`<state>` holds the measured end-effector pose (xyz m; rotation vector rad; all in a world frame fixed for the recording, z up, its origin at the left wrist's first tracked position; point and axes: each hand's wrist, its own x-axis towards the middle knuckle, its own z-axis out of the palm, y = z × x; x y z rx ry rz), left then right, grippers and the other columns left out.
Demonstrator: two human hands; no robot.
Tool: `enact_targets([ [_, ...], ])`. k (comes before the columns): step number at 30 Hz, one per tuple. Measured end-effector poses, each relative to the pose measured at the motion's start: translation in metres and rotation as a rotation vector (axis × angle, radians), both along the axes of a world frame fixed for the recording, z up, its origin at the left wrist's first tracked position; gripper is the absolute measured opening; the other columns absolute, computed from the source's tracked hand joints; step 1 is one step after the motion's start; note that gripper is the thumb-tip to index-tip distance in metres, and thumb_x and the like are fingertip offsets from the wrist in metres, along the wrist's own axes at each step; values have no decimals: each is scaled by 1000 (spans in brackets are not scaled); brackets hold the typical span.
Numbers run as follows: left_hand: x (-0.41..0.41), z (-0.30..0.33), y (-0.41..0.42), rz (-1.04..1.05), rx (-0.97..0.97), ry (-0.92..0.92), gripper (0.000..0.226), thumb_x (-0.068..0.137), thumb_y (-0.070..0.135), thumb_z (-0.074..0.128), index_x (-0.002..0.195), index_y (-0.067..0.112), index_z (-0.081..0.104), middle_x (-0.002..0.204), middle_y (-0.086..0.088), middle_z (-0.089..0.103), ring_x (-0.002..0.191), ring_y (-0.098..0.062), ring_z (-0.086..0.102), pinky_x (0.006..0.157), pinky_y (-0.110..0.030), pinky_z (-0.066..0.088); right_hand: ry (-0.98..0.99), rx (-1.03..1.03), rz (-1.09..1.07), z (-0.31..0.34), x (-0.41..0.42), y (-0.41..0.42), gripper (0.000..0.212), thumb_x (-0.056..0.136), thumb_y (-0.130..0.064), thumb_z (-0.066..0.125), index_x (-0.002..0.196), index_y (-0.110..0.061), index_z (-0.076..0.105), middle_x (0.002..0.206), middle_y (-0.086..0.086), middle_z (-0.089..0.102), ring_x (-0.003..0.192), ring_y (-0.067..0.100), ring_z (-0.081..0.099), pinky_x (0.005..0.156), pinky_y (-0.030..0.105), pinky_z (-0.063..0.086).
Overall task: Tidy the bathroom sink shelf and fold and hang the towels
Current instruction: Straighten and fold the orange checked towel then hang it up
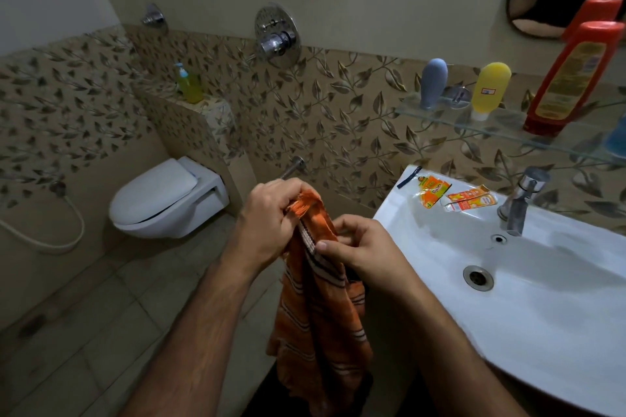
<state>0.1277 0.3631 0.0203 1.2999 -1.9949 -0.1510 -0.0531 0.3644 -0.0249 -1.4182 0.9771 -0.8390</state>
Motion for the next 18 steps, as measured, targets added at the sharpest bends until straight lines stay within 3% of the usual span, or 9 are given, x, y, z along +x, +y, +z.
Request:
enact_targets([
  [2,3,2,0,79,-60,-6,25,83,-1,56,91,19,68,86,9,68,84,-12,61,80,-40,49,1,-59,-101,2,7,2,11,85,-18,74,93,-12,69,83,12,76,85,30,74,84,55,55],
  [6,5,4,-3,184,-107,18,22,82,4,55,93,19,68,84,10,63,82,-15,59,76,-40,49,-60,-20,-129,-1,24,7,13,86,-25,73,92,-15,67,75,14,74,74,31,73,75,50,59],
  [9,12,4,-7,252,-76,107,24,85,5,60,95,26,68,85,5,60,81,-10,58,72,-24,46,-86,140,19,-5,32,7,22,91,-32,67,106,-18,61,79,10,74,75,23,74,70,35,59],
  [12,22,9,-9,210,-14,153,25,88,6,63,95,29,69,86,4,60,81,-2,58,69,-12,43,-115,235,151,-8,35,1,36,90,-37,67,121,-26,56,97,9,76,91,22,74,81,35,59],
  [16,39,8,-18,168,34,149,23,89,7,61,94,28,68,87,4,66,85,-10,63,70,-37,55,-184,242,69,-11,44,-5,33,87,-20,72,118,-17,60,101,10,76,94,24,73,87,43,58],
  [18,47,6,-24,178,25,138,23,89,10,60,96,30,67,88,5,67,87,-11,63,71,-42,55,-166,211,-42,-11,50,-6,27,86,-18,74,110,-15,64,94,7,77,88,22,75,86,45,58],
])
